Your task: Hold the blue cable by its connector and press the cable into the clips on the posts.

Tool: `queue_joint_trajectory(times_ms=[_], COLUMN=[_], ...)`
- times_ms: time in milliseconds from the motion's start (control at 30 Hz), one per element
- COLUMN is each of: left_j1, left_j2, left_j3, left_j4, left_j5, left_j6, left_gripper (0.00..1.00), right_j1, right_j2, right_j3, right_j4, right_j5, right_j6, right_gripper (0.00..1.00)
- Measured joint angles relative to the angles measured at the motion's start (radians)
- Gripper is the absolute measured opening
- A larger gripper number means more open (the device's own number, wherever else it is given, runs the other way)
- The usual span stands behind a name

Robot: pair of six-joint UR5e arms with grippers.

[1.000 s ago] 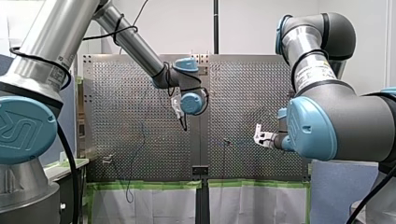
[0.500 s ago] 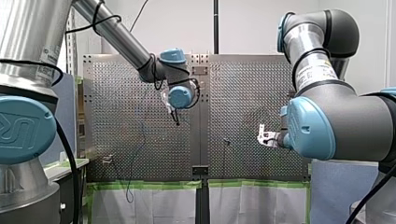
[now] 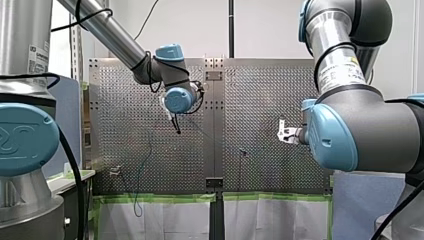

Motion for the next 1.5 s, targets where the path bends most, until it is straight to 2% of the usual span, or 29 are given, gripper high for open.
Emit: queue_joint_trajectory(times_ms=[367, 733, 1500], left_j1=[-0.005, -0.003, -0.001], left_j2=[0.025, 0.025, 0.024], left_j3=[-0.100, -0.190, -0.201], left_j4=[0.014, 0.015, 0.017], left_j5=[-0.004, -0.004, -0.004], left_j6=[-0.004, 0.014, 0.016], left_gripper=[1.00, 1.00, 1.00], right_j1=[-0.009, -0.005, -0.003], right_j2=[-0.085, -0.093, -0.094], right_j3=[0.037, 0.042, 0.042], right_j4=[-0.008, -0.025, -0.027], right_j5=[0.008, 0.005, 0.003], right_j6=[0.004, 0.006, 0.006], right_gripper=[0.00, 0.00, 0.00])
